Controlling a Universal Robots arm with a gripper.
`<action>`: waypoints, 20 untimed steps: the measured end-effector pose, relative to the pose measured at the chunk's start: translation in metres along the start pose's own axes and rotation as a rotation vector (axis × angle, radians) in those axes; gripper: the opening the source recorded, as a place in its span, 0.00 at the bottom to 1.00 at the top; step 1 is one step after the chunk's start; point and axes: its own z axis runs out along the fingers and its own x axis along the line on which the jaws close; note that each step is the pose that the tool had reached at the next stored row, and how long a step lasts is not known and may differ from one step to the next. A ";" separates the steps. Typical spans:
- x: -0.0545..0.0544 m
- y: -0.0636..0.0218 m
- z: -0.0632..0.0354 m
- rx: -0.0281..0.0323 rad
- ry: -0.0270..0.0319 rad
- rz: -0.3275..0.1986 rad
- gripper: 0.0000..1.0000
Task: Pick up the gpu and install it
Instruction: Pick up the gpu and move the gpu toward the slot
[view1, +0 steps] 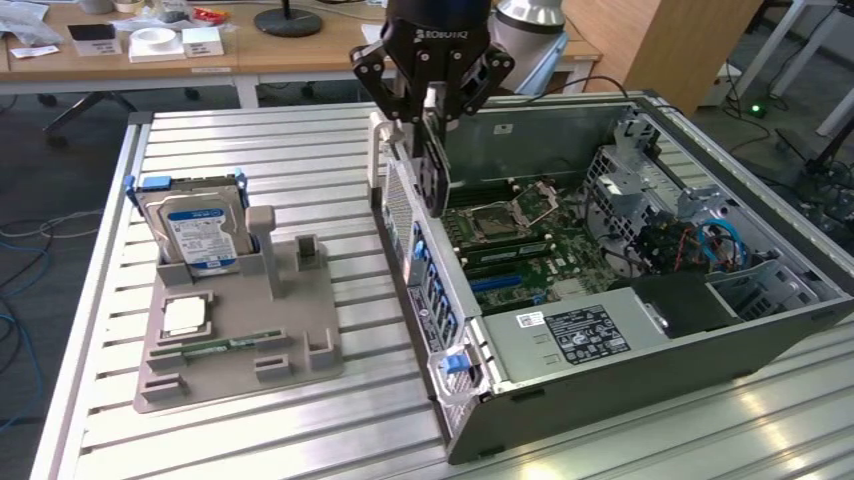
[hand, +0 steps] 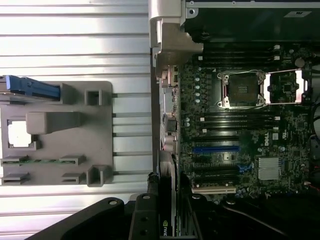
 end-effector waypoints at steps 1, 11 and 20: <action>-0.002 0.0001 0.0001 -0.0001 -0.0001 0.000 0.26; -0.020 0.0010 0.0005 -0.0004 0.0000 0.000 0.26; -0.036 0.0019 0.0010 -0.0010 0.0000 0.000 0.26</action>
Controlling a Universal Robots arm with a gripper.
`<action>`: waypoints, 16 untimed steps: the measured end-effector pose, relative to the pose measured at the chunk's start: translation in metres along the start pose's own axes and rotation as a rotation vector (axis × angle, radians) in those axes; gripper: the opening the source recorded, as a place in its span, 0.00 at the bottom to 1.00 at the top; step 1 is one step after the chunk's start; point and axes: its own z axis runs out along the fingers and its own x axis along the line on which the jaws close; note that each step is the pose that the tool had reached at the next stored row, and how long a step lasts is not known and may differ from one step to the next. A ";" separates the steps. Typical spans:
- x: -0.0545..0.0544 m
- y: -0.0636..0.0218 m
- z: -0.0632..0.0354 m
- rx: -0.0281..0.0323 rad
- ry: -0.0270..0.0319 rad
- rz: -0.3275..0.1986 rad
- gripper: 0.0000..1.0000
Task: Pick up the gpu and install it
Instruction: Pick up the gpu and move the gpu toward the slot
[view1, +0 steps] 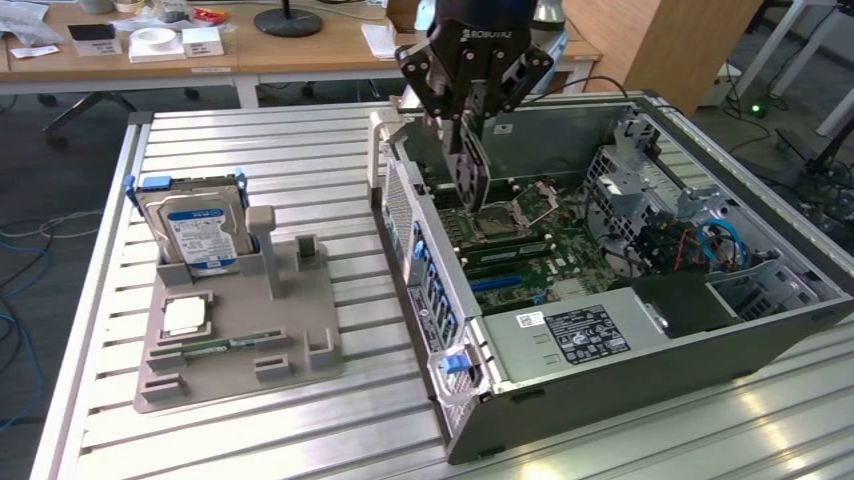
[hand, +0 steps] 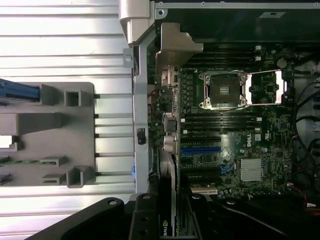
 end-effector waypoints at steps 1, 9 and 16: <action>-0.002 0.0001 0.0001 -0.0001 0.0000 0.000 0.26; -0.019 0.0012 0.0005 -0.0008 0.0000 0.000 0.26; -0.036 0.0025 0.0010 -0.0014 0.0001 0.000 0.26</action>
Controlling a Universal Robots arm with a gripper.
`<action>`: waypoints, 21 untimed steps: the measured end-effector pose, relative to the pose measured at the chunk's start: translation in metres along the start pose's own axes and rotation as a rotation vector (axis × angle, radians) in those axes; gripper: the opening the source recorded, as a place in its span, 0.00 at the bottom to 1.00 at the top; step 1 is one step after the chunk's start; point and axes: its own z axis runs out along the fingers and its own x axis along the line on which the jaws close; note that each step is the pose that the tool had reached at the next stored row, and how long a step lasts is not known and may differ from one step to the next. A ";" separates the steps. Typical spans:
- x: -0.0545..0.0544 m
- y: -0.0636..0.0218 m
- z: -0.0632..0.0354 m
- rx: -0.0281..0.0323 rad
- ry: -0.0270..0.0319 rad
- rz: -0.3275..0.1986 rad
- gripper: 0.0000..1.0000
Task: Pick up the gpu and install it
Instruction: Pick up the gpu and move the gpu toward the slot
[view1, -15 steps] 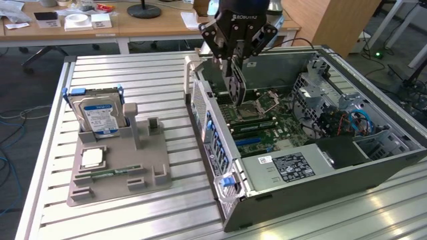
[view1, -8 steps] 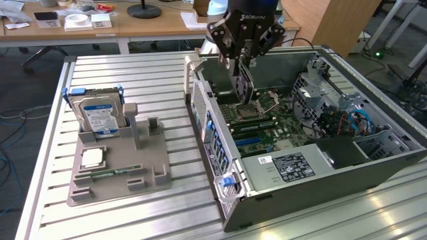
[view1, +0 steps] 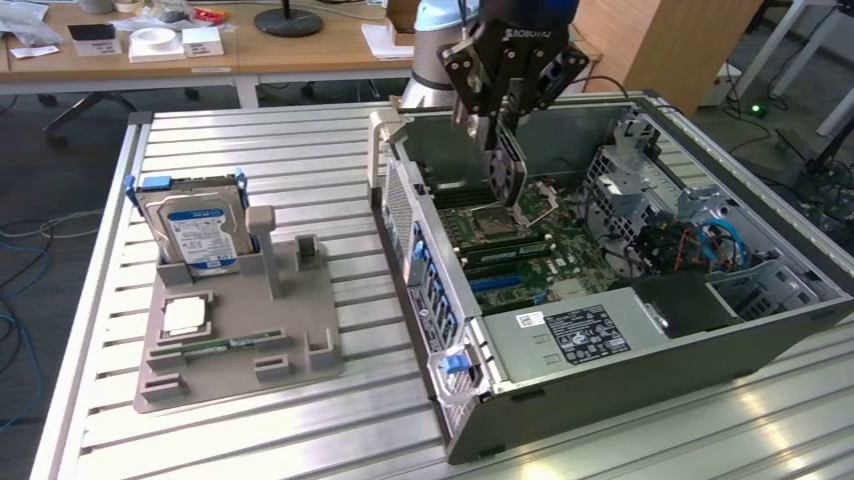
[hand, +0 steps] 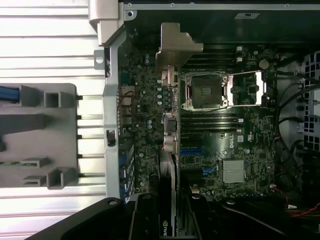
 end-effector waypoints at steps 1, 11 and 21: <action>-0.002 0.0002 0.0001 -0.0001 0.0000 0.000 0.26; -0.027 0.0019 0.0007 -0.0009 0.0000 0.000 0.26; -0.050 0.0037 0.0013 -0.0018 0.0000 0.000 0.26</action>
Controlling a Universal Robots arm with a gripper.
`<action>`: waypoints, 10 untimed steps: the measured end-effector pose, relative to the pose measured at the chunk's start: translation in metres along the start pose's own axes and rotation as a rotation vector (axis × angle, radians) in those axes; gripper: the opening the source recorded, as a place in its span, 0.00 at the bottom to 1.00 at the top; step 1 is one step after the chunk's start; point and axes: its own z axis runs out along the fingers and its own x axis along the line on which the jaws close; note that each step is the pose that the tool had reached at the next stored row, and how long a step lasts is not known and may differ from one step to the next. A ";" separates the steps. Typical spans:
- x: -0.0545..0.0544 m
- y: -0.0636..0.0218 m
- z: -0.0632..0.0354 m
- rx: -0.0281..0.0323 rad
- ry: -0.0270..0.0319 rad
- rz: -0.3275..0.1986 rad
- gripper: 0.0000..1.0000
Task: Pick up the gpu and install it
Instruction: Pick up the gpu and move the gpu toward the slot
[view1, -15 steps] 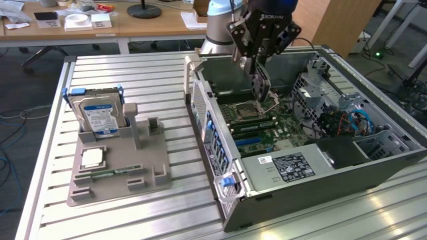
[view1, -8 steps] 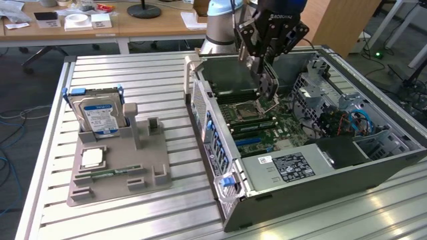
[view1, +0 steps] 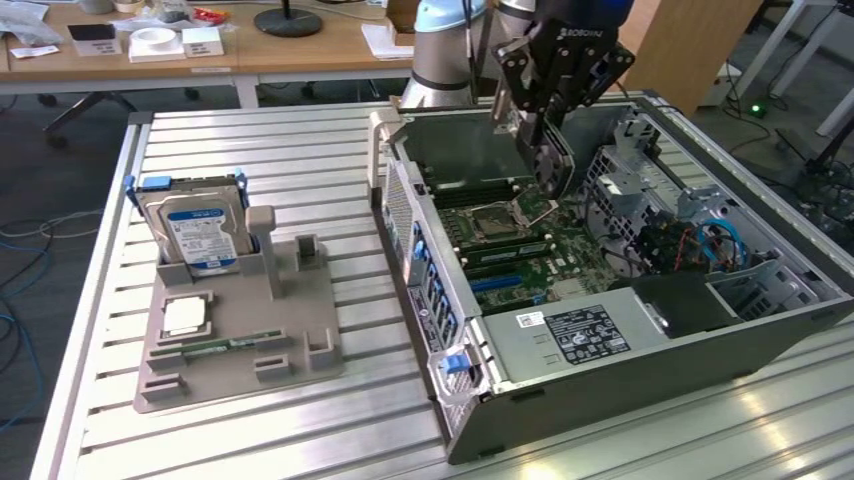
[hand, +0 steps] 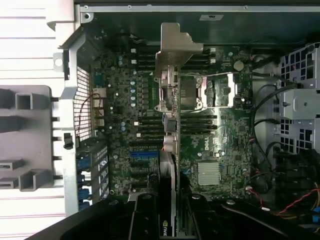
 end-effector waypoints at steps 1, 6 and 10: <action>-0.002 0.0002 0.0001 -0.0001 0.0000 0.000 0.26; -0.014 0.0011 0.0004 -0.0003 0.0000 0.000 0.26; -0.023 0.0018 0.0006 -0.0007 0.0001 0.000 0.26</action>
